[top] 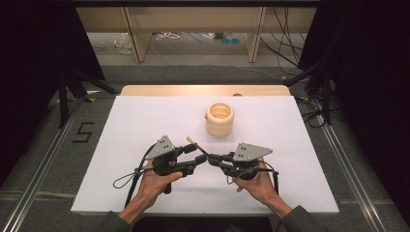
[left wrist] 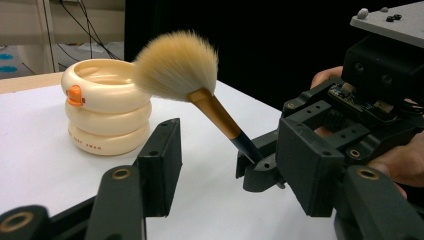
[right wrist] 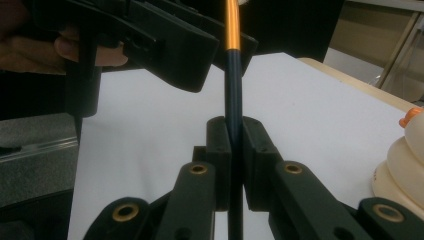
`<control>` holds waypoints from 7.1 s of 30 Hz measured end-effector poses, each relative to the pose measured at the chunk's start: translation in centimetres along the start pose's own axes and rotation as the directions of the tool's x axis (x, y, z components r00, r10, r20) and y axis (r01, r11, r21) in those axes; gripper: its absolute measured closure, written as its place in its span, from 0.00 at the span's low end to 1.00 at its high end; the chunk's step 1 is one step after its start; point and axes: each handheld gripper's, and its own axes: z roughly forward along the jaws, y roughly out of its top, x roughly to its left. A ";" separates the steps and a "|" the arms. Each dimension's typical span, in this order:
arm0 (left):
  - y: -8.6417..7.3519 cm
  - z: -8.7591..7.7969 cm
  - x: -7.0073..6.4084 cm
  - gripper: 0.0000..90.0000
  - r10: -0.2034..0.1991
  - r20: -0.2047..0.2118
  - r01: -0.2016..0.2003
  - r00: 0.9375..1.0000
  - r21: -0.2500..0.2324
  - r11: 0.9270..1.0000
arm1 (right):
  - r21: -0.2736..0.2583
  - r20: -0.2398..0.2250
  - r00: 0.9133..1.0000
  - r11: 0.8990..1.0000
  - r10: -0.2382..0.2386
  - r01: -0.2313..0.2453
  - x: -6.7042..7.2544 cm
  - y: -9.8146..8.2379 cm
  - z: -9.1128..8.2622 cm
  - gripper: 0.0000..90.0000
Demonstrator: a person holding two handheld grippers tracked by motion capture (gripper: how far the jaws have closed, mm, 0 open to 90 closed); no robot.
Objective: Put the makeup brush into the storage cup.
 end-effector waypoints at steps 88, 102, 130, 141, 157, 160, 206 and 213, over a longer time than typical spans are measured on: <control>1.3 -0.1 -3.4 0.92 -0.416 0.105 0.398 0.903 0.159 0.904 | 0.096 0.029 0.999 0.995 0.021 -0.024 0.9 0.1 0.9 0.33; 2.0 0.4 -3.4 0.92 -0.389 0.114 0.360 0.914 0.213 0.908 | 0.110 0.009 1.000 0.994 0.000 -0.001 1.3 0.0 1.3 0.45; 2.5 1.3 -4.2 0.92 -0.364 0.154 0.320 0.918 0.250 0.914 | 0.080 -0.048 0.999 0.997 0.020 -0.017 1.1 0.0 1.8 0.83; 2.6 1.4 -4.3 0.92 -0.365 0.172 0.319 0.915 0.246 0.915 | 0.075 -0.068 0.997 0.997 0.031 -0.026 0.9 0.0 1.8 0.93; 2.0 -2.3 -3.9 0.42 -0.358 0.123 0.336 0.926 0.168 0.927 | 0.049 -0.039 0.993 0.993 0.109 -0.107 -0.4 0.0 0.8 0.93; 1.4 -3.5 -4.0 0.41 -0.364 0.105 0.346 0.925 0.157 0.925 | 0.048 -0.025 0.992 0.992 0.121 -0.120 -0.9 0.2 0.4 0.93; -3.4 -7.6 -4.6 0.23 -0.349 -0.116 0.362 0.930 0.126 0.924 | 0.005 0.182 0.965 0.982 0.187 -0.191 -9.0 4.1 -0.9 0.93; -3.4 -7.6 -4.5 0.23 -0.338 -0.119 0.354 0.933 0.143 0.924 | -0.014 0.198 0.965 0.985 0.172 -0.173 -10.0 4.9 -0.9 0.93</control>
